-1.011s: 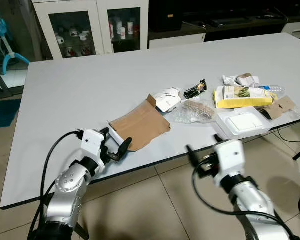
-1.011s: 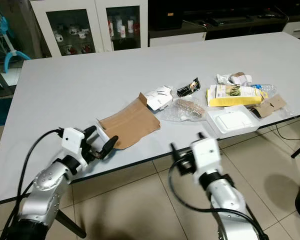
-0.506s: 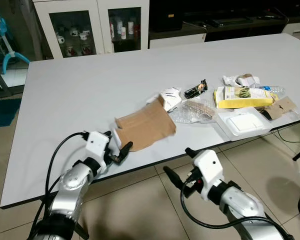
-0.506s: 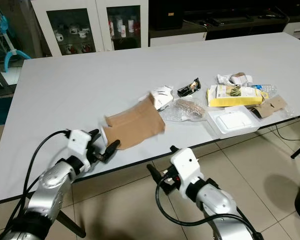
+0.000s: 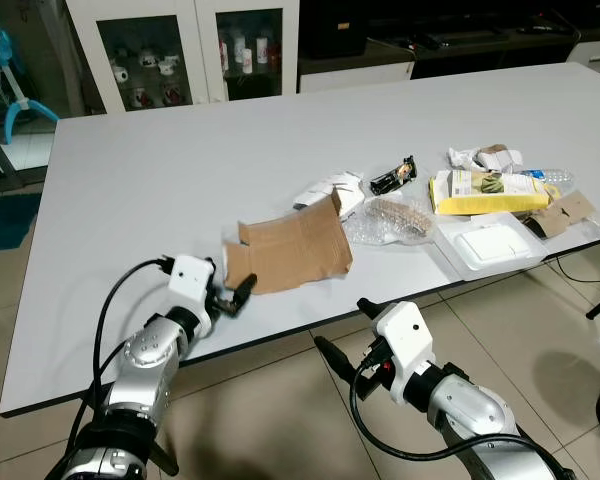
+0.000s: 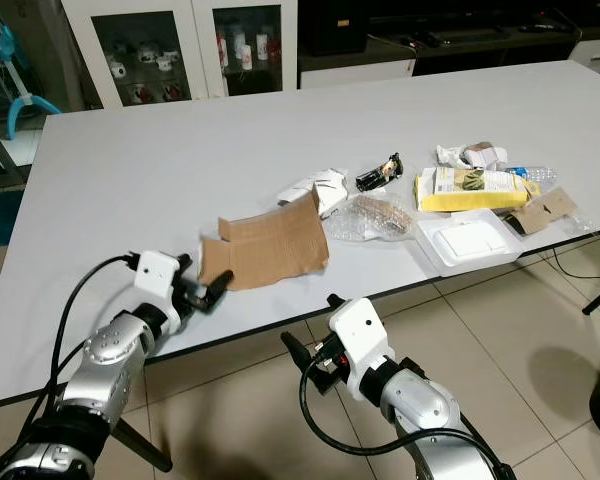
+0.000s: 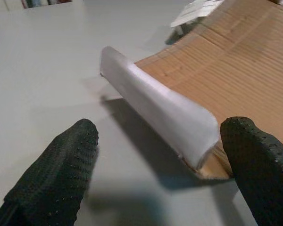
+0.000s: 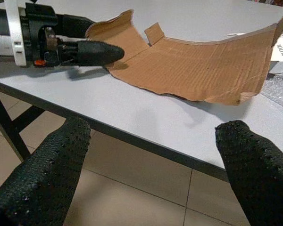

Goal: Picking trash to rubbish bin

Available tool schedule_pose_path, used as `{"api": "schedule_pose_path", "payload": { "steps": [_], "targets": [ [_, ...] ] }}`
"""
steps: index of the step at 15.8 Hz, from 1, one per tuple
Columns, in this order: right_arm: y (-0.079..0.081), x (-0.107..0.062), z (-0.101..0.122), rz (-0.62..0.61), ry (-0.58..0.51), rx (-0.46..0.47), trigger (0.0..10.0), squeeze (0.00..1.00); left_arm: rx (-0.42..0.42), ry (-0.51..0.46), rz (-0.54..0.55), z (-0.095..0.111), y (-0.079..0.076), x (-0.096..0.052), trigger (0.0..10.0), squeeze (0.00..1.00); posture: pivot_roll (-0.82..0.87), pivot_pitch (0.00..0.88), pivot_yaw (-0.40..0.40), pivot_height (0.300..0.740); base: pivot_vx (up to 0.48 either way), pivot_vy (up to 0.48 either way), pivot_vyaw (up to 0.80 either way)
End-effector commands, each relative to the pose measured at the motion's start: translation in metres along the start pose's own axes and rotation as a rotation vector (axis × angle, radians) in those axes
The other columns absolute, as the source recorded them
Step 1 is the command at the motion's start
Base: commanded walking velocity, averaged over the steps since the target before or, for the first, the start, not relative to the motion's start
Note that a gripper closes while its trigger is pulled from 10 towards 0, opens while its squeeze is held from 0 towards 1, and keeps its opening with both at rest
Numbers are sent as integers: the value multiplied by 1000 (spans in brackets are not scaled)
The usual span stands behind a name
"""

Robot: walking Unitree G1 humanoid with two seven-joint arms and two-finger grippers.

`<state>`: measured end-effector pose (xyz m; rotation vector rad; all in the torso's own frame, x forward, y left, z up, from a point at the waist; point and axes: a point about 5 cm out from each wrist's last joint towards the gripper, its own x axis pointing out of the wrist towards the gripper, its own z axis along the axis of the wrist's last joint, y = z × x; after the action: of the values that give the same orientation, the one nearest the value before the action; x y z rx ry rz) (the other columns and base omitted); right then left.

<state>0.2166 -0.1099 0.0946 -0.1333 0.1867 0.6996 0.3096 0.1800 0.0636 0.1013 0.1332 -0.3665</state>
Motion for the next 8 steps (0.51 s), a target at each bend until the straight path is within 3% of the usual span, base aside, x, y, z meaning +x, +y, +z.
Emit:
{"api": "schedule_pose_path", "payload": {
  "steps": [1, 2, 3, 5, 8],
  "targets": [
    [0, 2, -1, 8, 6, -1, 10000, 0, -8, -5, 12, 2, 1, 3, 10000, 0, -95, 0, 0, 740, 0, 0, 0],
    [1, 2, 0, 10, 5, 1, 10000, 0, -30, -6, 31, 2, 2, 4, 7961, 0, -91, 0, -2, 740, 0, 0, 0],
    [2, 3, 0, 12, 4, 1, 10000, 0, -56, -13, 40, 3, 2, 6, 0, 0, -90, 0, -1, 740, 0, 0, 0],
    [3, 4, -1, 14, 4, -1, 10000, 0, -90, -17, 52, 2, 2, 7, 0, 0, -91, 0, -2, 740, 0, 0, 0],
    [4, 2, -3, 15, 12, -11, 10000, 0, -65, 14, 79, -2, 2, 7, 0, 0, -93, 0, -1, 740, 0, 0, 0]
  ]
}}
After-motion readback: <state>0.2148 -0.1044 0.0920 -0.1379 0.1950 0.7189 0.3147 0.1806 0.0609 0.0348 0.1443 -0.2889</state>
